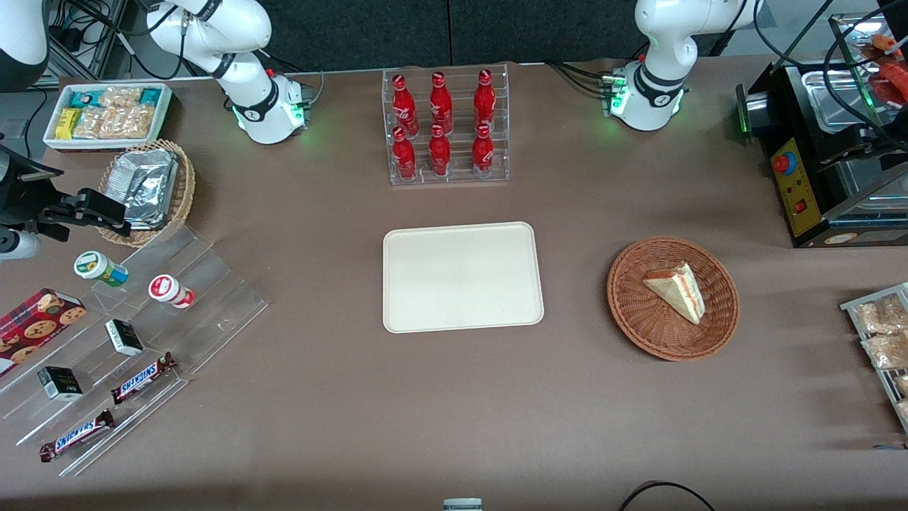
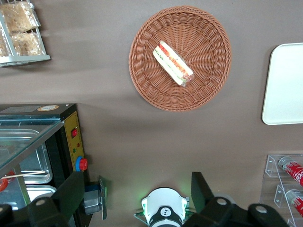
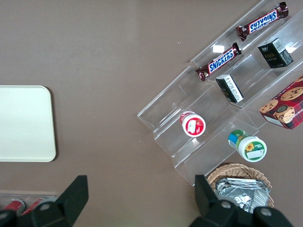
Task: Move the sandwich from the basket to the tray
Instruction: 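Move the left gripper over the wrapped sandwich in the wicker basket, then lower the left gripper and close it on the wrapped sandwich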
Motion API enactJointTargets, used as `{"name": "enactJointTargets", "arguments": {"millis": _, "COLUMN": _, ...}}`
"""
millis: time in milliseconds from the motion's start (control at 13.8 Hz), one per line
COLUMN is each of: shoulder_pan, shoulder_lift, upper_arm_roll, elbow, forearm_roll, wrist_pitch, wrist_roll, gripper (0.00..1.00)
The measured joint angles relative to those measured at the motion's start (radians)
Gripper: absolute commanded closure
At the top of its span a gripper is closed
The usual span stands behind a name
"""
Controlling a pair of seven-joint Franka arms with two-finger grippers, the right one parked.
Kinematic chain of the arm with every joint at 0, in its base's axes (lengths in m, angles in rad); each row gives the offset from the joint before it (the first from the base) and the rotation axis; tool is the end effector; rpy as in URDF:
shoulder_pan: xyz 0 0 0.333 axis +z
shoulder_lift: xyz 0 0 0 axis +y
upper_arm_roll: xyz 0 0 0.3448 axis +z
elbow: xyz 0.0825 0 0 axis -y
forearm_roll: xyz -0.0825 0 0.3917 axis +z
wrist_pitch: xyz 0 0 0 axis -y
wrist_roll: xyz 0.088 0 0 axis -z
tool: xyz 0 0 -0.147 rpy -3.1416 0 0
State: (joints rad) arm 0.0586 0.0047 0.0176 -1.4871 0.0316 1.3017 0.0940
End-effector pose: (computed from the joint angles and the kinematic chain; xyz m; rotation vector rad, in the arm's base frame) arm 0.5248 0.0453 0.6297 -3.1122 0.0191 0.2998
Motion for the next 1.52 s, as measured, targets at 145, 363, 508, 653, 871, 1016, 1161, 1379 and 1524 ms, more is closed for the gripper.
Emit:
{"name": "enactJointTargets", "arguments": {"millis": 145, "shoulder_pan": -0.002, "shoulder_lift": 0.030, "upper_arm_roll": 0.000, "elbow": -0.005, "forearm_roll": 0.000, "wrist_pitch": 0.026, "wrist_roll": 0.000, "gripper": 0.00}}
{"name": "enactJointTargets", "arguments": {"millis": 363, "shoulder_pan": -0.003, "shoulder_lift": 0.092, "upper_arm_roll": 0.000, "elbow": -0.055, "forearm_roll": 0.000, "wrist_pitch": 0.120, "wrist_roll": -0.004, "gripper": 0.00}}
{"name": "enactJointTargets", "arguments": {"millis": 508, "shoulder_pan": -0.004, "shoulder_lift": 0.105, "upper_arm_roll": -0.001, "elbow": -0.135, "forearm_roll": 0.000, "wrist_pitch": 0.213, "wrist_roll": -0.060, "gripper": 0.00}}
{"name": "enactJointTargets", "arguments": {"millis": 653, "shoulder_pan": -0.006, "shoulder_lift": 0.105, "upper_arm_roll": -0.002, "elbow": -0.213, "forearm_roll": -0.001, "wrist_pitch": 0.304, "wrist_roll": -0.138, "gripper": 0.00}}
{"name": "enactJointTargets", "arguments": {"millis": 871, "shoulder_pan": -0.044, "shoulder_lift": 0.091, "upper_arm_roll": -0.005, "elbow": -0.354, "forearm_roll": -0.001, "wrist_pitch": 0.499, "wrist_roll": -0.341, "gripper": 0.00}}
{"name": "enactJointTargets", "arguments": {"millis": 1016, "shoulder_pan": -0.079, "shoulder_lift": 0.071, "upper_arm_roll": -0.008, "elbow": -0.477, "forearm_roll": -0.001, "wrist_pitch": 0.659, "wrist_roll": -0.490, "gripper": 0.00}}
{"name": "enactJointTargets", "arguments": {"millis": 1161, "shoulder_pan": -0.102, "shoulder_lift": 0.053, "upper_arm_roll": -0.010, "elbow": -0.601, "forearm_roll": -0.002, "wrist_pitch": 0.826, "wrist_roll": -0.619, "gripper": 0.00}}
{"name": "enactJointTargets", "arguments": {"millis": 1379, "shoulder_pan": -0.125, "shoulder_lift": 0.052, "upper_arm_roll": -0.011, "elbow": -0.713, "forearm_roll": -0.002, "wrist_pitch": 0.977, "wrist_roll": -0.717, "gripper": 0.00}}
{"name": "enactJointTargets", "arguments": {"millis": 1524, "shoulder_pan": -0.141, "shoulder_lift": 0.059, "upper_arm_roll": -0.011, "elbow": -0.742, "forearm_roll": -0.002, "wrist_pitch": 1.015, "wrist_roll": -0.741, "gripper": 0.00}}
